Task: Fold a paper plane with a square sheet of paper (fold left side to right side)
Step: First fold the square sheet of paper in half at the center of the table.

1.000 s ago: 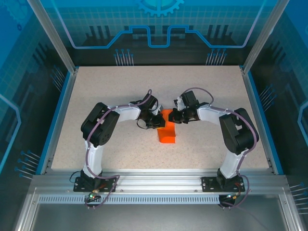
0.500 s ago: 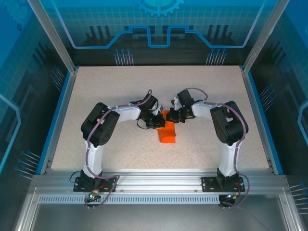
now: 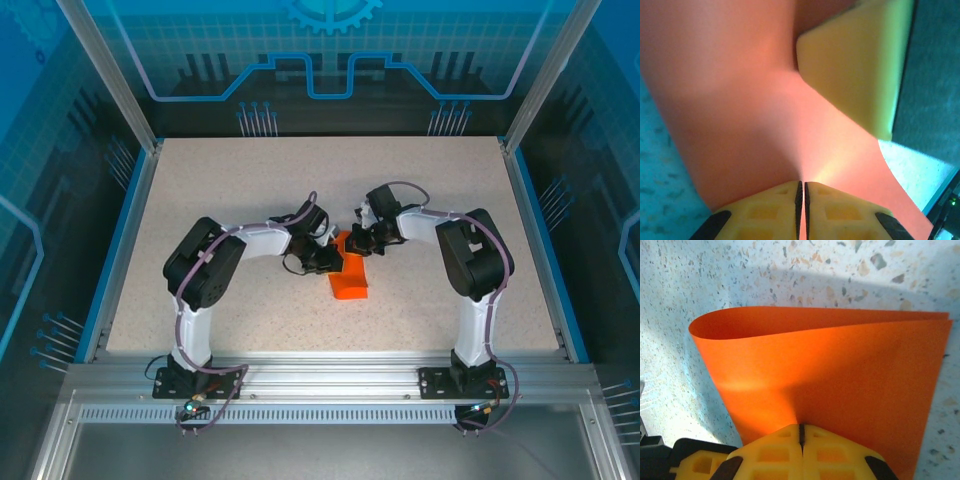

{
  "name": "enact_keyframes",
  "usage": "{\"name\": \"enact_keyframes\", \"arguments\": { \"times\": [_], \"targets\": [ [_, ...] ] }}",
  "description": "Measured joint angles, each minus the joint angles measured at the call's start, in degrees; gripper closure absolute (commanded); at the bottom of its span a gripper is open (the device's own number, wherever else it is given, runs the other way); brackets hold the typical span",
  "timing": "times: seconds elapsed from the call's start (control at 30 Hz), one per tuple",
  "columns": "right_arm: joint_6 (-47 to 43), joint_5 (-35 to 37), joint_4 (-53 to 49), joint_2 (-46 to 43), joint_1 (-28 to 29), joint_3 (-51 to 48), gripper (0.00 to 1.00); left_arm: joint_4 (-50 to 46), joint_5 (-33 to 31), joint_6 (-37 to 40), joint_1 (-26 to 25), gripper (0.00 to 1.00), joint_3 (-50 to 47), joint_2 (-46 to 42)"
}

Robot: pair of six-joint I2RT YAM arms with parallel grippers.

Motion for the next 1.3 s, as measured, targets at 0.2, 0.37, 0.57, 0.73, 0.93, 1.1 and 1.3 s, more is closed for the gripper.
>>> {"name": "enact_keyframes", "arguments": {
  "times": [0.2,0.37,0.57,0.73,0.93,1.1,1.3],
  "targets": [
    [-0.02,-0.22,-0.37,0.02,0.00,0.04,1.00,-0.28,0.04,1.75,-1.20,0.86,-2.49,-1.88],
    [-0.02,-0.22,-0.50,0.02,-0.02,0.07,1.00,-0.66,0.24,2.51,-2.03,0.86,-4.92,-3.72],
    [-0.02,-0.28,-0.74,0.02,-0.02,0.11,1.00,-0.68,0.46,3.13,-2.97,0.86,-6.49,-4.90],
    [-0.02,-0.42,-0.79,0.02,-0.02,0.11,1.00,-0.74,0.48,3.58,-4.24,0.86,-7.72,-5.84],
    [-0.02,-0.42,-0.81,0.02,-0.02,0.11,1.00,-1.18,0.50,3.58,-5.44,0.86,-9.51,-7.23],
    [-0.02,-0.42,-0.81,0.02,-0.02,0.11,1.00,-1.86,0.92,3.61,-6.05,0.86,-10.88,-8.37],
    [-0.02,-0.39,-0.76,0.02,-0.02,0.11,1.00,-4.20,1.60,3.58,-6.12,0.86,-12.46,-10.45]
  ]
}}
